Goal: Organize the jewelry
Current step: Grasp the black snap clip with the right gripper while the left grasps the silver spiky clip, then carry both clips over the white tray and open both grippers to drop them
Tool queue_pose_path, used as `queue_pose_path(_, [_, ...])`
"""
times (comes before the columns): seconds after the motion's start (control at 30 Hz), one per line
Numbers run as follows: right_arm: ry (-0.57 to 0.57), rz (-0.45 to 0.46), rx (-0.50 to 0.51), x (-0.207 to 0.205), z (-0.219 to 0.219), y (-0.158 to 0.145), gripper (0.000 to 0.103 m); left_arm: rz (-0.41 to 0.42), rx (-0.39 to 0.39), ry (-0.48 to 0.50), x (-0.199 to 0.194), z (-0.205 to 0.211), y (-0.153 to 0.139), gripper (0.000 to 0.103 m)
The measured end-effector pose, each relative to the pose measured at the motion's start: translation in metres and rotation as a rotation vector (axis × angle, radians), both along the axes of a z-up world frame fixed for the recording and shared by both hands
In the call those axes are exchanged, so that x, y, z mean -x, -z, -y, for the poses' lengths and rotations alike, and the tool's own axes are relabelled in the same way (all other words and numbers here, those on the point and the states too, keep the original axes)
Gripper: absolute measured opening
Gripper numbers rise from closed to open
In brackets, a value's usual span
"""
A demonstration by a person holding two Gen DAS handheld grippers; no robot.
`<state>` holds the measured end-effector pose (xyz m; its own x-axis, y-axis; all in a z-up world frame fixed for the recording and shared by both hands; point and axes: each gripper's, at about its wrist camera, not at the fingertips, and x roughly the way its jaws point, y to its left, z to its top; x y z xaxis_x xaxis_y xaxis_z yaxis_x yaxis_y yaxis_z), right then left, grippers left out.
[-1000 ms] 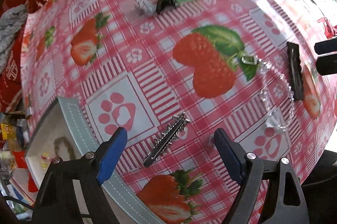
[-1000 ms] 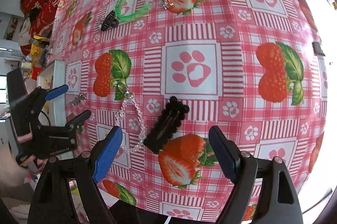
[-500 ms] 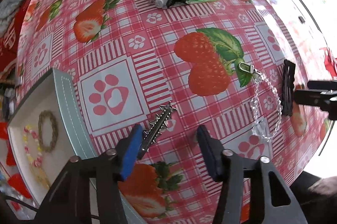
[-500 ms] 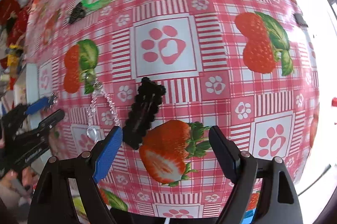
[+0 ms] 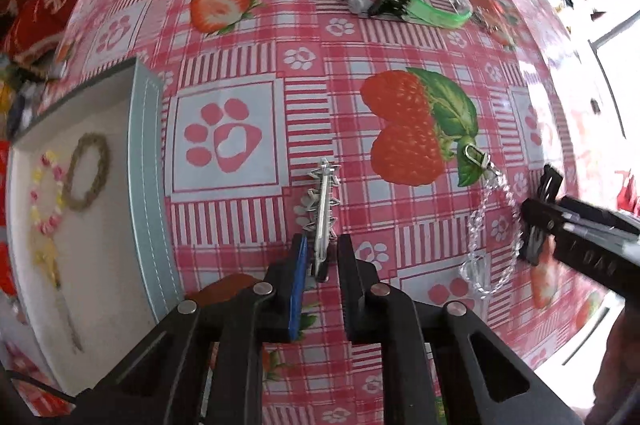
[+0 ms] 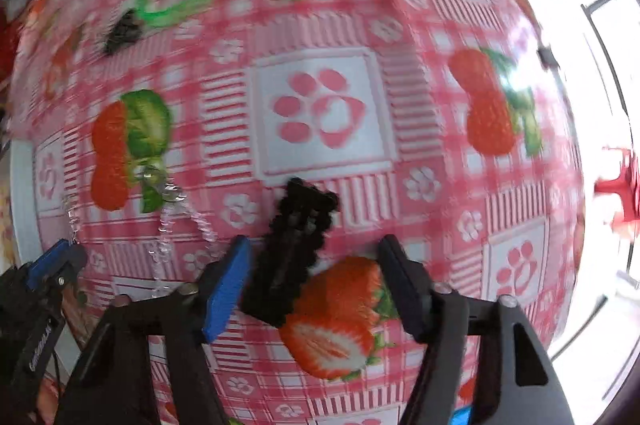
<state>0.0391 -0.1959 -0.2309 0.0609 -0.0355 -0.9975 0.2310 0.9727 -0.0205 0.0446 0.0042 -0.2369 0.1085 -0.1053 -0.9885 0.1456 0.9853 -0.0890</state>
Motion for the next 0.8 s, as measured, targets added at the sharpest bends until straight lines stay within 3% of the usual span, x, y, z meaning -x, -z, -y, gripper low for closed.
queue_pose_path(0.03, [-0.027,0.005,0.002,-0.001,-0.005,-0.002,0.05,-0.002,0.01,-0.011,-0.001,-0.003,0.0,0.016])
queue_pose_path(0.07, [-0.054,0.009,0.003,-0.002,-0.011,-0.003,0.037,-0.007,0.019,-0.022,0.0,-0.005,0.0,0.016])
queue_pose_path(0.23, [-0.057,0.01,-0.02,-0.004,-0.016,-0.004,0.036,-0.014,0.036,-0.051,0.005,-0.006,-0.003,0.016])
queue_pose_path(0.4, [-0.033,0.022,-0.088,-0.005,0.005,-0.008,0.032,-0.015,0.029,-0.079,0.001,-0.012,0.002,0.016])
queue_pose_path(0.8, [-0.058,0.064,-0.165,-0.006,0.027,-0.037,0.032,0.028,0.021,-0.111,0.005,-0.014,-0.031,0.016])
